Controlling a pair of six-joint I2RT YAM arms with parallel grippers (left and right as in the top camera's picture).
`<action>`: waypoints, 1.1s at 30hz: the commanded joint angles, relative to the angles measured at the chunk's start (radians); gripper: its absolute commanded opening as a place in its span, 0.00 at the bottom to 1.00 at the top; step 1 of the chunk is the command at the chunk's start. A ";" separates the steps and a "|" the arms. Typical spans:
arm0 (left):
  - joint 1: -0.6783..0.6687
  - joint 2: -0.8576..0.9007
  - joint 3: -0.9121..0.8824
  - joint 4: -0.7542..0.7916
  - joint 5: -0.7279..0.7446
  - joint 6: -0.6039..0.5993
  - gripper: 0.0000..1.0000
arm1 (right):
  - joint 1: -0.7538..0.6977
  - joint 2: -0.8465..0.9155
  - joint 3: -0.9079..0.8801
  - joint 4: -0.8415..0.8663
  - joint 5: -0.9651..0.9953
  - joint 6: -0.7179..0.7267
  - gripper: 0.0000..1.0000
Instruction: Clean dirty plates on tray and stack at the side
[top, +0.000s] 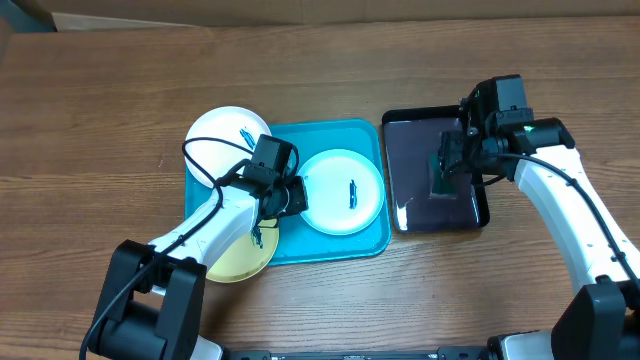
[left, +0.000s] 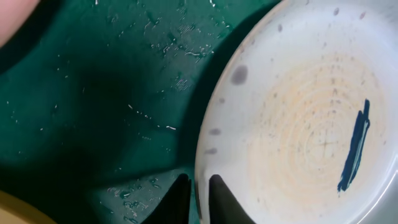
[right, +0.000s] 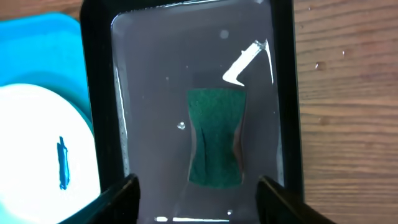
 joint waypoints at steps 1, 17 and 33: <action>-0.007 0.019 -0.003 0.008 -0.011 -0.014 0.07 | -0.002 -0.001 -0.008 0.004 0.010 -0.004 0.59; -0.006 0.040 -0.003 0.015 -0.011 -0.028 0.13 | 0.071 -0.001 -0.118 0.069 0.129 0.003 0.61; -0.006 0.040 -0.003 0.018 -0.011 -0.028 0.15 | 0.071 0.002 -0.397 0.399 0.103 0.004 0.62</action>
